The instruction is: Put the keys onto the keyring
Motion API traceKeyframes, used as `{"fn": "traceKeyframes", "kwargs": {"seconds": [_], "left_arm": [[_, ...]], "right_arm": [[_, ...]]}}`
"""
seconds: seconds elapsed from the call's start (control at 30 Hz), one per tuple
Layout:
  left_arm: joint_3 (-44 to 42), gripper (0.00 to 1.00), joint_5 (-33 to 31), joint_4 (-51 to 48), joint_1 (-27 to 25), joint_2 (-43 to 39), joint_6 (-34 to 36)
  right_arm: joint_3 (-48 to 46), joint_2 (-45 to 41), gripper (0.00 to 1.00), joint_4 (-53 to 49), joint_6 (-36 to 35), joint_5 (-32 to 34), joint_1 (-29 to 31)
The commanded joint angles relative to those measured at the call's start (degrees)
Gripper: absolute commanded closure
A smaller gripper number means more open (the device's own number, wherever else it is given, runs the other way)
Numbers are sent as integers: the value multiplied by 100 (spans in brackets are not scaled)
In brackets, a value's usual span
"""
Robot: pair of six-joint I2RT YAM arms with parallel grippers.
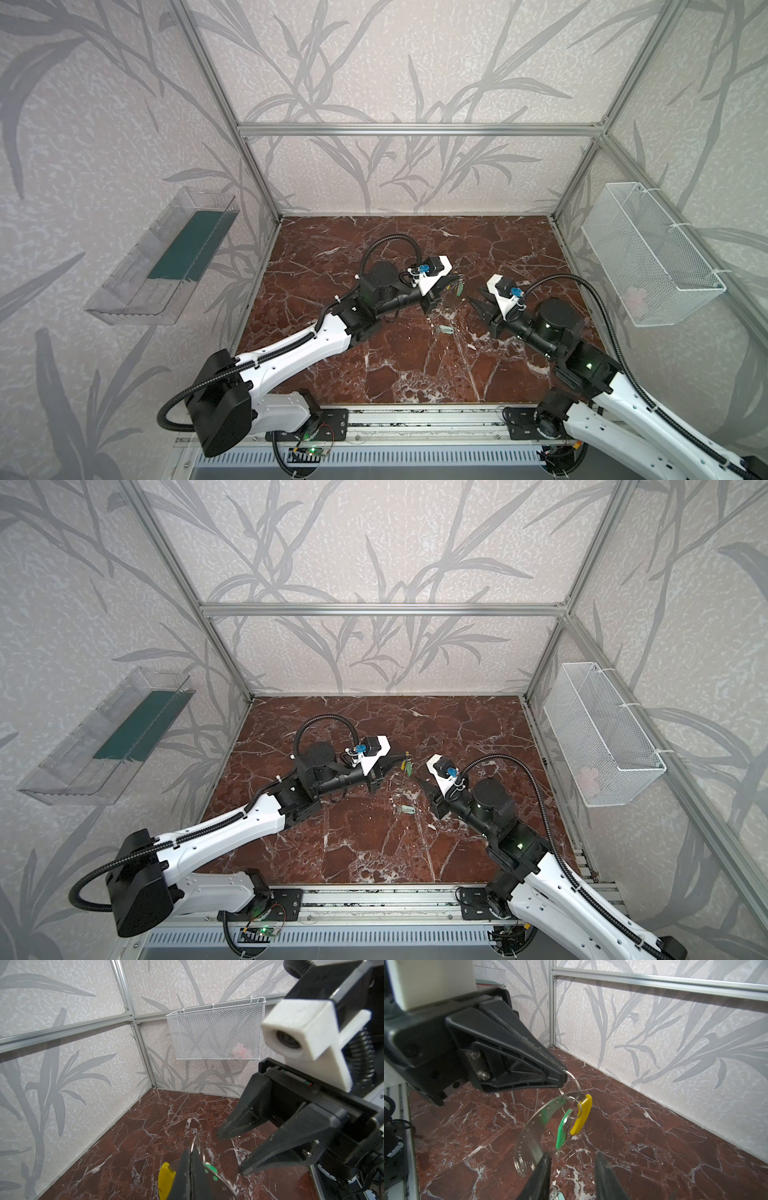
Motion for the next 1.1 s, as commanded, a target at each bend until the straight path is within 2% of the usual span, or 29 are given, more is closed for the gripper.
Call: {"fn": "traceKeyframes", "kwargs": {"seconds": [0.0,0.33,0.5,0.63,0.77,1.07], "left_arm": [[221,100,-43,82,-51,-110,37],[186,100,-143,29,-145,-134,94],[203,100,-90,20,-156,-114,94],[205,100,-31,63,-159,-92,68],[198,100,163,209,-152,-74,-32],[-45,100,1040,1070,49,17,-802]], "right_arm": [[206,231,64,57,-78,-134,80],[354,579,65,448,-104,-23,135],[342,610,74,517,-134,170,135],[273,585,89,556,-205,37,135],[234,582,100,472,-269,-225,140],[190,562,100,489,-276,-787,139]]}}
